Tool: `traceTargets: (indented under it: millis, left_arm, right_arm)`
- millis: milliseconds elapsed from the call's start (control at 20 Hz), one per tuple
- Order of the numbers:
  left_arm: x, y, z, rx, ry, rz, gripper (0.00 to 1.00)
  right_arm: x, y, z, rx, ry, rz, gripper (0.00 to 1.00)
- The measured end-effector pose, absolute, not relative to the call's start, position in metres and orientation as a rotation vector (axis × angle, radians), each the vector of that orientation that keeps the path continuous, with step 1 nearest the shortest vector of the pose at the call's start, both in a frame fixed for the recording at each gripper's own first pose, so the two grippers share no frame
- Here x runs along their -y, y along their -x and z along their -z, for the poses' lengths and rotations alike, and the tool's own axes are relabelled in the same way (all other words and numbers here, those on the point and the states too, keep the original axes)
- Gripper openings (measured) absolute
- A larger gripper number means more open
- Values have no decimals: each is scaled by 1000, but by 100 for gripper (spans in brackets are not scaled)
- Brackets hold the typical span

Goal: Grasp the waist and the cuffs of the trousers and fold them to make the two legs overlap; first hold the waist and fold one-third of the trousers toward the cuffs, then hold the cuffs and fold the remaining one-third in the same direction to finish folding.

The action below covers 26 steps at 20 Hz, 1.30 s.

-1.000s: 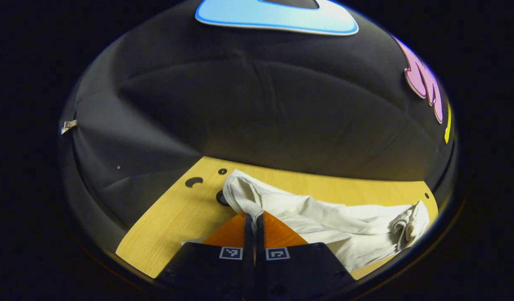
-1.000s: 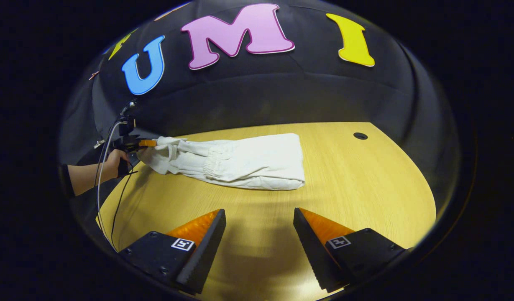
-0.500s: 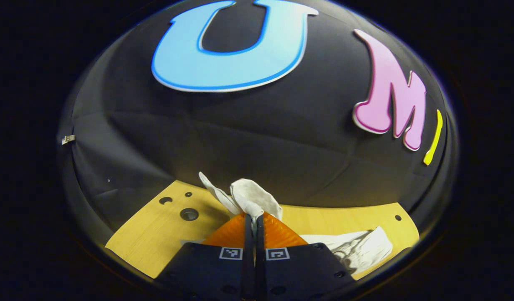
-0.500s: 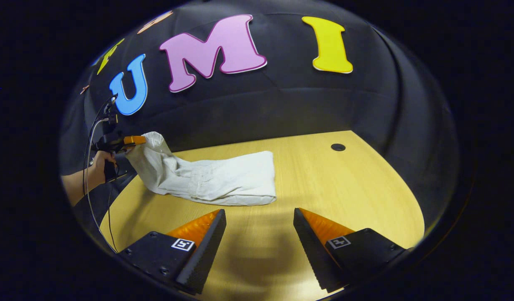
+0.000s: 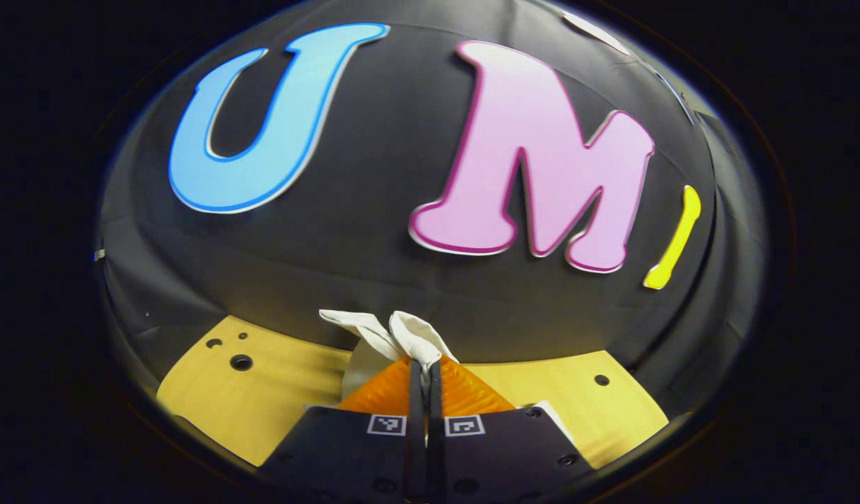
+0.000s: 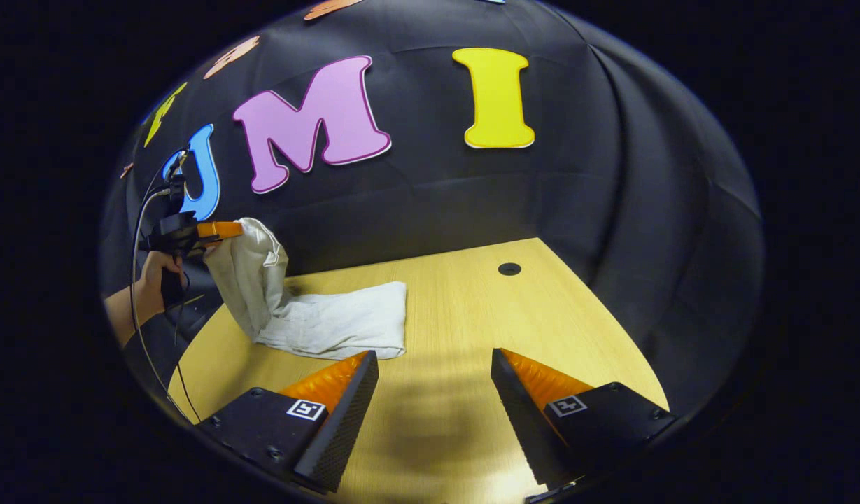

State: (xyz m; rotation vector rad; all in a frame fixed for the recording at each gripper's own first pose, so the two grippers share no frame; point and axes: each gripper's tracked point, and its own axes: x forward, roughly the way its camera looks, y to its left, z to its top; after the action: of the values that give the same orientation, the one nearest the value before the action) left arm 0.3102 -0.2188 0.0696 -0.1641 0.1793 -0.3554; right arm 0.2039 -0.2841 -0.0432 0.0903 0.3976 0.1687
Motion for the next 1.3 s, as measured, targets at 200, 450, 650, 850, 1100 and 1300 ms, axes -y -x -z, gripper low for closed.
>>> traceTargets:
  millis: [200, 450, 650, 850, 1100, 1300]
  left_arm:
    - [289, -290, -74, -195, 166, 447, 6]
    - [355, -266, -63, -195, 119, 549, 6]
    - [395, -254, -37, -237, 174, 583, 6]
    - [414, -242, 9, -322, 180, 569, 6]
    - [419, -217, 33, -386, 194, 588, 21]
    - [392, -187, 24, -360, 130, 609, 68]
  right_arm:
    - [303, -195, 23, -365, -87, -144, 99]
    - [332, -174, -1, -320, -101, -93, 99]
    - [343, -154, 7, -348, -103, -72, 99]
    - [340, -140, 16, -376, -95, -74, 99]
    - [323, -135, 16, -372, -70, -101, 99]
    - [302, -127, 15, -379, -66, -131, 99]
